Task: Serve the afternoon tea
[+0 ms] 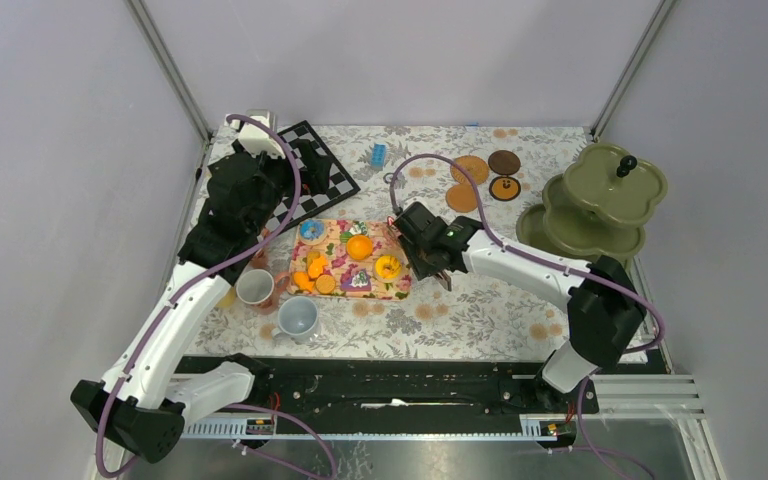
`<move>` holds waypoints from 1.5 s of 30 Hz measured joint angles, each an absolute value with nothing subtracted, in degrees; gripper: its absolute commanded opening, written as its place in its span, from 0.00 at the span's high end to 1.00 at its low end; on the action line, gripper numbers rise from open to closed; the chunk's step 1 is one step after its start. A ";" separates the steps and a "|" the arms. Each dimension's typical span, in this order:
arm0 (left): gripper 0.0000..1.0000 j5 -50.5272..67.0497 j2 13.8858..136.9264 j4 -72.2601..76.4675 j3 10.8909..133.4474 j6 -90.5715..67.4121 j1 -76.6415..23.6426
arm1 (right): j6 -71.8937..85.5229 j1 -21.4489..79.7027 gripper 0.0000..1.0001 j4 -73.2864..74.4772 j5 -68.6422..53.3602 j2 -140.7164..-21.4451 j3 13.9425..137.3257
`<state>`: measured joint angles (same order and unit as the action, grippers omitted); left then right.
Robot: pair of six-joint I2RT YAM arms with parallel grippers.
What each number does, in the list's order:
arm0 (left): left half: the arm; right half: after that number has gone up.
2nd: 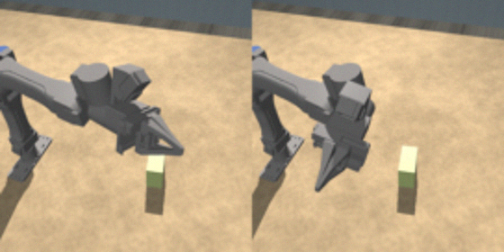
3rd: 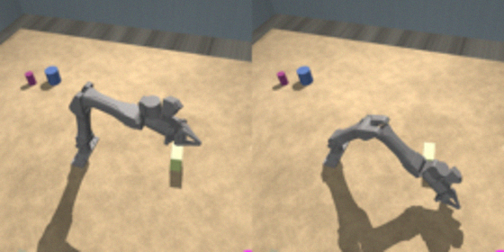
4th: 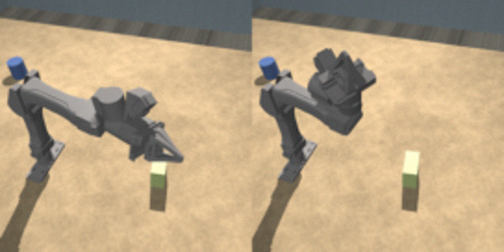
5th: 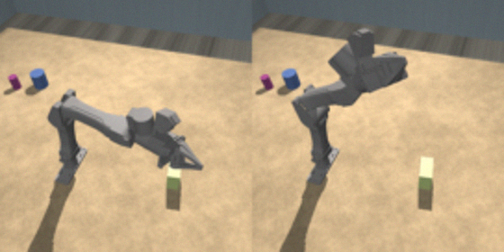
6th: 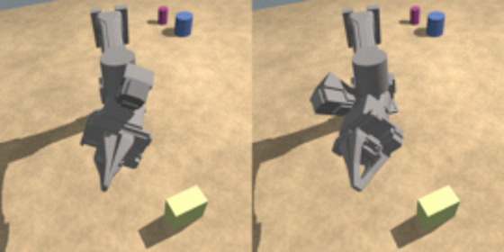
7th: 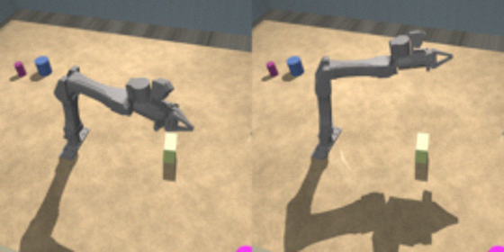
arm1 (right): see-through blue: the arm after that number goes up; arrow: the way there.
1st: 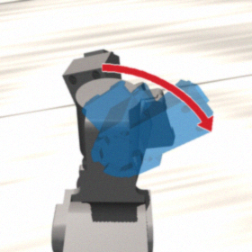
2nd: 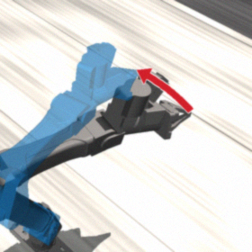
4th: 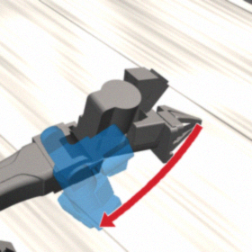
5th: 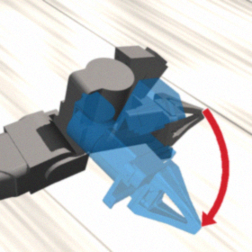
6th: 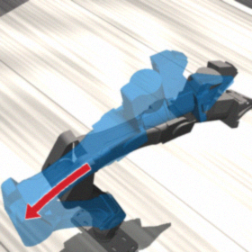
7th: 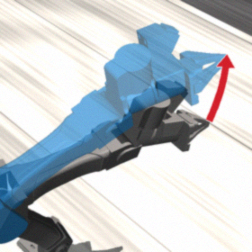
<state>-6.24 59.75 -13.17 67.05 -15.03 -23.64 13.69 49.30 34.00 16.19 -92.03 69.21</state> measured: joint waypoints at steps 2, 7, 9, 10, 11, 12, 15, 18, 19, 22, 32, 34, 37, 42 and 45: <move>0.01 -6.24 59.75 -13.19 66.96 -15.03 -23.64 | 13.56 49.54 0.54 33.98 16.51 -92.88 69.56; 0.01 -6.24 59.75 -13.17 66.96 -15.03 -23.64 | 13.41 50.09 0.59 33.98 16.99 -94.30 70.24; 0.01 -6.24 59.75 -13.17 66.96 -15.03 -23.64 | 13.41 50.17 0.62 33.98 17.10 -94.56 70.30; 0.01 -6.24 59.75 -13.17 66.96 -15.03 -23.64 | 13.45 50.22 0.62 34.00 17.12 -94.61 70.30; 0.01 -6.24 59.75 -13.17 66.94 -15.03 -23.64 | 13.50 50.26 0.63 33.98 17.15 -94.63 70.30; 0.01 -6.24 59.75 -13.17 66.94 -15.03 -23.64 | 13.58 50.28 0.64 33.98 17.26 -94.61 70.30; 0.01 -6.22 59.75 -13.17 66.92 -15.05 -23.64 | 14.04 50.33 0.66 33.95 17.54 -94.52 70.30; 0.01 -6.20 59.75 -13.17 66.92 -15.05 -23.64 | 14.85 50.37 0.67 34.00 18.06 -93.45 70.04; 0.01 -6.17 59.75 -13.17 66.92 -15.07 -23.64 | 15.20 50.37 0.67 33.98 18.46 -92.64 69.73; 0.01 -6.02 59.75 -13.17 66.92 -15.07 -23.64 | 16.25 50.37 0.68 34.22 19.53 -89.32 68.66; 0.01 -5.41 59.72 -13.17 66.92 -15.57 -23.86 | 22.63 50.30 0.69 39.64 28.51 -76.09 62.89; 0.01 -5.39 59.72 -13.17 66.92 -15.70 -24.12 | 24.80 49.82 0.70 41.54 30.61 -75.46 61.52; 0.01 -5.37 59.70 -13.17 66.92 -15.94 -24.86 | 27.51 47.66 0.70 42.87 31.42 -75.33 59.27; 0.01 -6.11 59.33 -12.97 66.70 -15.86 -28.34 | 31.11 41.82 0.70 45.28 32.40 -75.09 57.63; 0.01 -6.07 59.37 -12.86 66.59 -15.86 -30.11 | 33.04 38.41 0.70 46.06 32.62 -74.32 57.63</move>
<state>-6.07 59.37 -12.86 66.59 -15.86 -30.11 33.04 38.41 46.06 32.62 -74.32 57.63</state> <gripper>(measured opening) 0.989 0.382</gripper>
